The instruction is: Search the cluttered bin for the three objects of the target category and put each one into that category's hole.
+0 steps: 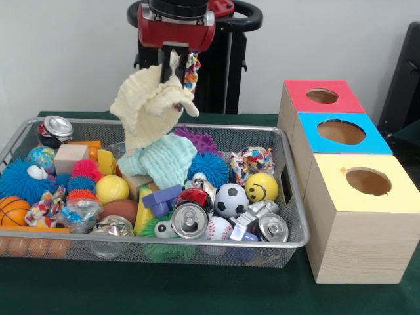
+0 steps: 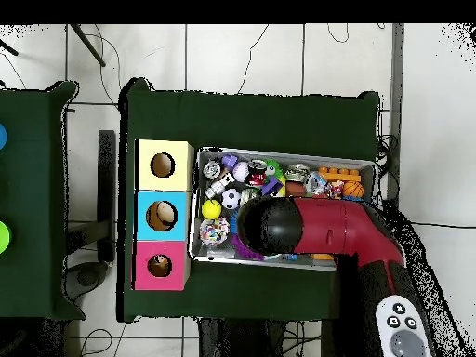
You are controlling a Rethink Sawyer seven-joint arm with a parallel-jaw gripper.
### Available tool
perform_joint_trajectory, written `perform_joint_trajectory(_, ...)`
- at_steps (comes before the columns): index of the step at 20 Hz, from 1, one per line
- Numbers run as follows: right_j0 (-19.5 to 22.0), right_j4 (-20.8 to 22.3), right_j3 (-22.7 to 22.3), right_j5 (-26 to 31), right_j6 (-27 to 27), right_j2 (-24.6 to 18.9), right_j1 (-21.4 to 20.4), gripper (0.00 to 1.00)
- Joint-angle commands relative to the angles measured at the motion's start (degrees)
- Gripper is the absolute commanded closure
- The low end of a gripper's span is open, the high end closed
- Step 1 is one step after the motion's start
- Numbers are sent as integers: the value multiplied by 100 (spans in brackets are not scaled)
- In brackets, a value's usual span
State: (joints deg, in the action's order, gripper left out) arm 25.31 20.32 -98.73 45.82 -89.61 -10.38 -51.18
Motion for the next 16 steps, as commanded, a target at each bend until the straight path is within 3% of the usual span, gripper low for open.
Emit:
perform_joint_trajectory(1, -32, -157, -414, -93, -907, 158, 208, 100)
perform_joint_trajectory(16, -115, -224, -446, -421, -945, 198, 423, 100)
